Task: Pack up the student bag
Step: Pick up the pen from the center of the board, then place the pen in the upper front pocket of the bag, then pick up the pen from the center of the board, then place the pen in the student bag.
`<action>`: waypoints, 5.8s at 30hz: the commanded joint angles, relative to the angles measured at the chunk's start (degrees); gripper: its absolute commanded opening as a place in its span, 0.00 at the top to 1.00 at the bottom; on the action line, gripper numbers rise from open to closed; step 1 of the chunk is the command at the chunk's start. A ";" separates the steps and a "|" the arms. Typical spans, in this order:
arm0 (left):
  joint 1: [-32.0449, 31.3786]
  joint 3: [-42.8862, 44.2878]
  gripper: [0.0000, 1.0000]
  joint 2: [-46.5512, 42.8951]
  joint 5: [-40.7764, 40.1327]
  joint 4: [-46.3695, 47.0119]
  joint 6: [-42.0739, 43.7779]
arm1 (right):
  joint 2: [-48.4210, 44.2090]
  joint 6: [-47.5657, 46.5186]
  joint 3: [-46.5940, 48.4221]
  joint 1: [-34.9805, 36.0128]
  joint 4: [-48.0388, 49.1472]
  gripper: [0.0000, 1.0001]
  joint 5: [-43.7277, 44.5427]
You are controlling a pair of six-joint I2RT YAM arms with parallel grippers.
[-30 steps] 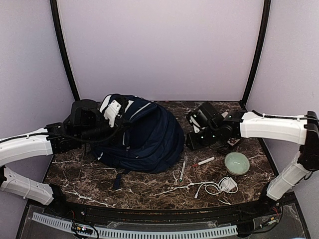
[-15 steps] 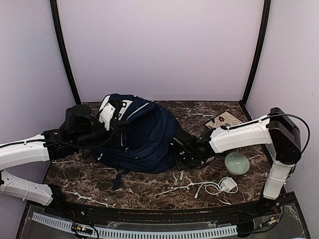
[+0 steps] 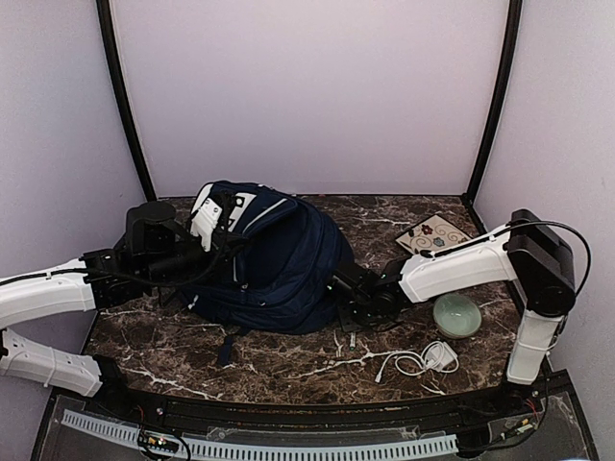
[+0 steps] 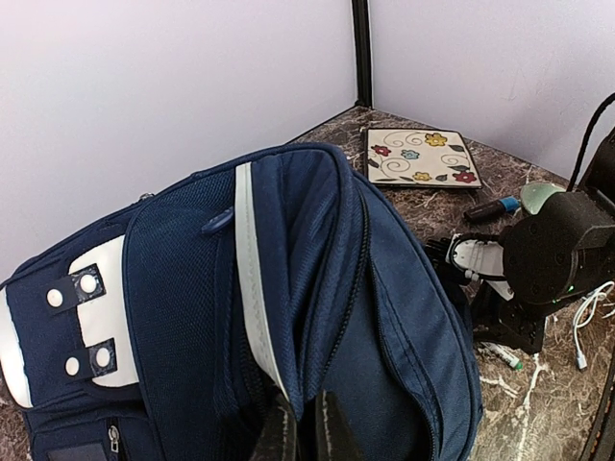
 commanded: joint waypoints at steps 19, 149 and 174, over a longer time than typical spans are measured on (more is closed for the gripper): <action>0.68 1.12 1.00 -3.26 0.48 6.07 1.08 | -24.07 1.44 -5.19 -2.57 4.71 1.00 9.11; 2.22 1.66 1.00 -4.22 4.64 5.06 0.67 | 4.34 4.10 6.15 -0.18 68.97 0.78 -11.20; 2.37 2.34 1.00 -4.02 4.80 4.07 0.40 | -23.30 -25.88 10.88 -25.35 -24.06 0.32 -0.83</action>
